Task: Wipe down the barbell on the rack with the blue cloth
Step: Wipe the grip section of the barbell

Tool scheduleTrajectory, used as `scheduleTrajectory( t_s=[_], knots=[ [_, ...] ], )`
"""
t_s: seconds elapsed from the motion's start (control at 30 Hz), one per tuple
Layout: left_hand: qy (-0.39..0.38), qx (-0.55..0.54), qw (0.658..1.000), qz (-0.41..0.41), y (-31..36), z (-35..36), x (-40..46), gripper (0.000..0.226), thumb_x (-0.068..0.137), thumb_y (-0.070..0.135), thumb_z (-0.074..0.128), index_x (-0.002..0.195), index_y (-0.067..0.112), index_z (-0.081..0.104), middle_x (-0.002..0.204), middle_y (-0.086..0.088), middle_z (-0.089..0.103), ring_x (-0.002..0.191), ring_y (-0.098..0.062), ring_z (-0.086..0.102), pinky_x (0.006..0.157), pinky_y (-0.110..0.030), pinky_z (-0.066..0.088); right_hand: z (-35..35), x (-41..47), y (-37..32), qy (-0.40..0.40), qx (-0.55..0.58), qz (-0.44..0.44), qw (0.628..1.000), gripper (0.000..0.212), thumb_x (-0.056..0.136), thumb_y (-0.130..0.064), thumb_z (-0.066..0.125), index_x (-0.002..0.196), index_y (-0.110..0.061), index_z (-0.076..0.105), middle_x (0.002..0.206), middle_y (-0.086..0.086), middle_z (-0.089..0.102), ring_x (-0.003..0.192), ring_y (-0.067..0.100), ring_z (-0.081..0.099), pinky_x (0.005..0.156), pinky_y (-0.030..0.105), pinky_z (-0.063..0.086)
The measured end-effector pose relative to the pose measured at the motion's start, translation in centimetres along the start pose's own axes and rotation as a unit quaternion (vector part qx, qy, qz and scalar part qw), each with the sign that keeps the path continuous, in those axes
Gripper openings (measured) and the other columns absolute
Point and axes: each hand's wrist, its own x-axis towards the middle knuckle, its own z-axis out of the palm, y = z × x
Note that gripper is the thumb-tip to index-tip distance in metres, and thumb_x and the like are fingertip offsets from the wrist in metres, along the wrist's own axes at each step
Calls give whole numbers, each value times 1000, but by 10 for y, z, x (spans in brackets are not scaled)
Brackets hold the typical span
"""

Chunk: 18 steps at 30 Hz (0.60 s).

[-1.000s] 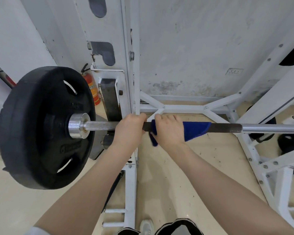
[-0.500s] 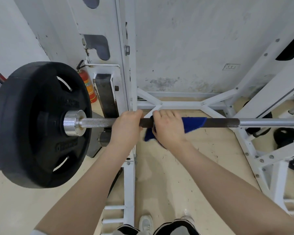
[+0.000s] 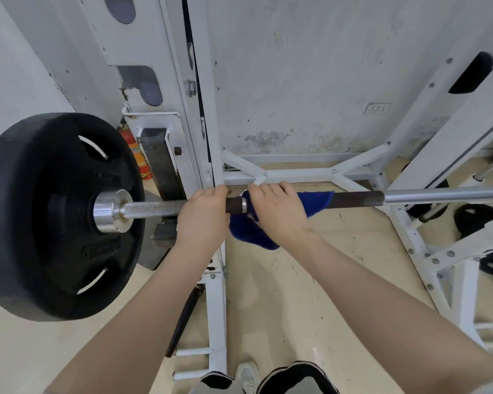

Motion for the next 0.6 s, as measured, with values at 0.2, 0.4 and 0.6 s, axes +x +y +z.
scheduleTrajectory(
  t_s=[0.2,0.4,0.6],
  knots=[
    [2,12,1000,27,21,14,-7,39,86,16,57,124,15,50,129,-2,52,125,-23,39,102,-34,28,-6,-56,112,-19,-135,105,985,28,51,-2,73,73,-9,56,68,7,59,67,28,58,79,36,28],
    [82,27,993,84,54,32,-8,39,65,5,76,101,14,65,101,-1,68,99,-27,61,85,-35,28,-3,-41,80,-49,-68,144,986,20,62,-2,70,78,-9,60,75,9,64,74,29,59,79,37,45],
    [102,67,987,100,75,40,2,40,57,8,82,93,17,68,93,1,70,87,-27,64,73,-33,21,-2,-59,129,-27,-36,44,998,37,55,-11,80,89,-13,65,75,3,66,71,27,62,80,32,28]
  ],
)
